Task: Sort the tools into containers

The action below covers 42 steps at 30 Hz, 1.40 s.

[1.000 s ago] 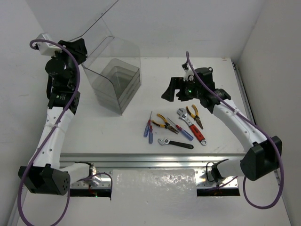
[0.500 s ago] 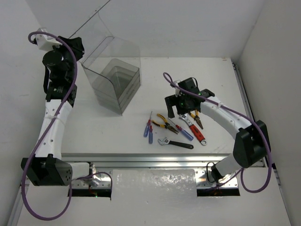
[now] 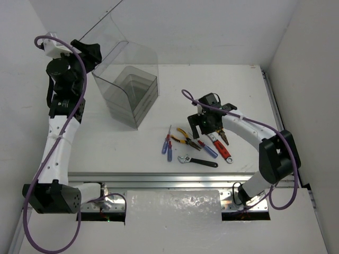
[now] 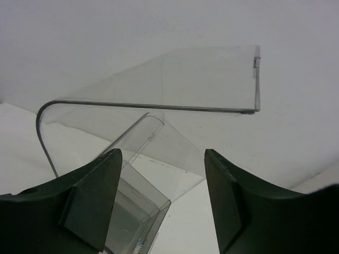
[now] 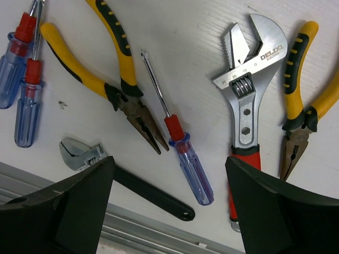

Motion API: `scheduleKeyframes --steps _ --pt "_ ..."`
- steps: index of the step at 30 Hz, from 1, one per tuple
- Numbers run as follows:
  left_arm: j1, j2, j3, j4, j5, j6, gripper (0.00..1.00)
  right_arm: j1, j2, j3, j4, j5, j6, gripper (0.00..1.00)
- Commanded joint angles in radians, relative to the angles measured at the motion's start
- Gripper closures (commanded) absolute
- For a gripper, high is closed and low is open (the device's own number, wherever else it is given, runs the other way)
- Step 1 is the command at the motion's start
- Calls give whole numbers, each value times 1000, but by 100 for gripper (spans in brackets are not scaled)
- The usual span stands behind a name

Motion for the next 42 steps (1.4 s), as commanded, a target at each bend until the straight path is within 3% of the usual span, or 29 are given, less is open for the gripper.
scheduleKeyframes --steps 1,7,11,13,17,21,27,42 --pt "5 -41 36 -33 35 19 36 1 -6 -14 3 10 -22 16" --pt "5 -141 -26 -122 170 -28 17 -37 -26 -53 -8 62 2 26" --pt "5 -257 -167 -160 219 -34 12 -108 -17 -126 46 33 -2 33" --pt "5 -326 -209 -179 253 -25 11 -113 12 -126 64 45 -45 40" --pt "4 -407 -285 -237 296 12 11 -117 87 -90 79 68 -87 42" --pt "5 -476 -307 -291 251 61 10 -125 171 -32 96 53 -117 44" --pt "5 -490 -310 -318 285 85 9 -136 264 65 69 76 -150 47" --pt "4 -490 -349 -306 322 93 9 -154 283 194 1 24 -188 45"
